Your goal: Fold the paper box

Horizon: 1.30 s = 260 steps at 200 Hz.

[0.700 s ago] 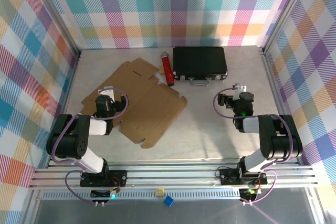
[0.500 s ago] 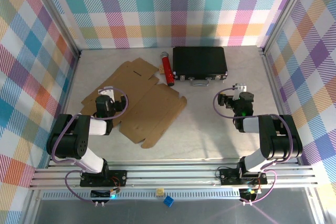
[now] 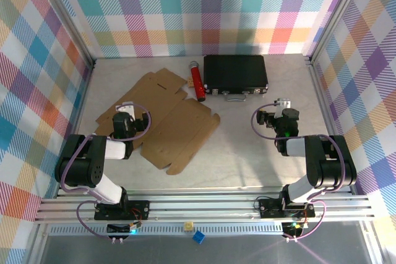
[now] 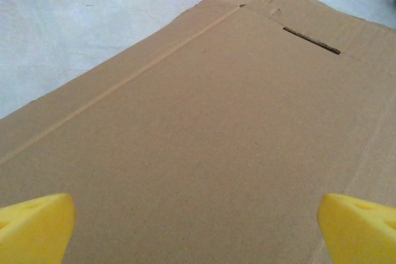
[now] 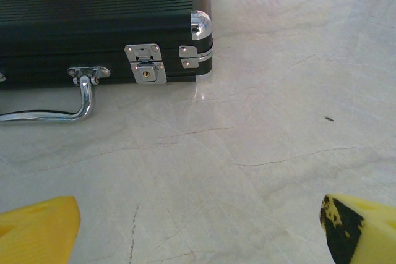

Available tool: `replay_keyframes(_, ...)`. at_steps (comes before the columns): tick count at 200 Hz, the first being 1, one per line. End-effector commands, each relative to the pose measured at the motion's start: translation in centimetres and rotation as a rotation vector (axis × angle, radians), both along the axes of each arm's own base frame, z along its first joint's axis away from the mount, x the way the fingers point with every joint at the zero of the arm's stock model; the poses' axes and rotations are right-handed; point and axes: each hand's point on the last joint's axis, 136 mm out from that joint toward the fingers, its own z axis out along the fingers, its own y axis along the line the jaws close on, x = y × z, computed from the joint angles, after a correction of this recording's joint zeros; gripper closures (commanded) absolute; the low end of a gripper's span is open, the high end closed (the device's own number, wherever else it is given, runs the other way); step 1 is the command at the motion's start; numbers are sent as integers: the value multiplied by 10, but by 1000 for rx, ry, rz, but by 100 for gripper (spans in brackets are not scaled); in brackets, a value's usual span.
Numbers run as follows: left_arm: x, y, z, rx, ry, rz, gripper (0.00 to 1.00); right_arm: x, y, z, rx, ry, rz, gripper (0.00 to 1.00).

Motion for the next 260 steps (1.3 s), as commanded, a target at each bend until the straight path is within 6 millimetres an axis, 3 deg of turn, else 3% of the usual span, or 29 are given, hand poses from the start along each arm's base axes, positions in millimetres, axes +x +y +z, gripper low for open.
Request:
replay_keyframes(1,7,-1,9,7,-28,0,0,6,2,12,10,-47,-2,1)
replay_keyframes(64,5,2,12,7,-42,17,0,5,1,16,10,-61,-7,1)
replay_keyframes(86,-7,10,32,45,-96,97,0,-3,-15,43,-4,-80,-112,1)
replay_keyframes(100,-15,10,58,86,-132,131,0,-10,-28,66,4,-101,-190,1)
replay_keyframes(111,-18,11,84,76,-175,169,0,-11,-30,102,17,-204,-208,1)
replay_keyframes(127,-16,11,142,33,-281,223,0,-9,-35,164,10,-292,-238,1)
replay_keyframes(145,-6,-1,228,35,-395,253,0,-6,-33,266,-11,-447,-241,1)
replay_keyframes(159,-3,1,293,-76,-431,350,0,-9,-28,349,-5,-570,-244,1)
replay_keyframes(168,-9,8,314,-237,-334,452,0,-13,-34,389,99,-581,-297,1)
replay_keyframes(176,-19,7,320,-331,-194,487,0,-14,-39,407,239,-521,-340,1)
replay_keyframes(186,-13,-2,328,-439,-134,472,0,-19,-44,403,378,-363,-419,1)
replay_keyframes(197,7,-34,333,-590,-69,264,0,-28,-53,386,592,-236,-556,1)
replay_keyframes(205,10,-45,328,-654,-11,238,1,-15,-26,394,625,-208,-357,1)
replay_keyframes(220,3,-64,300,-711,148,230,19,-9,22,396,669,-129,-107,1)
replay_keyframes(237,-18,-82,253,-713,352,221,39,-16,62,350,746,112,-71,6)
replay_keyframes(260,-64,-91,180,-653,588,230,50,-48,133,260,718,461,50,14)
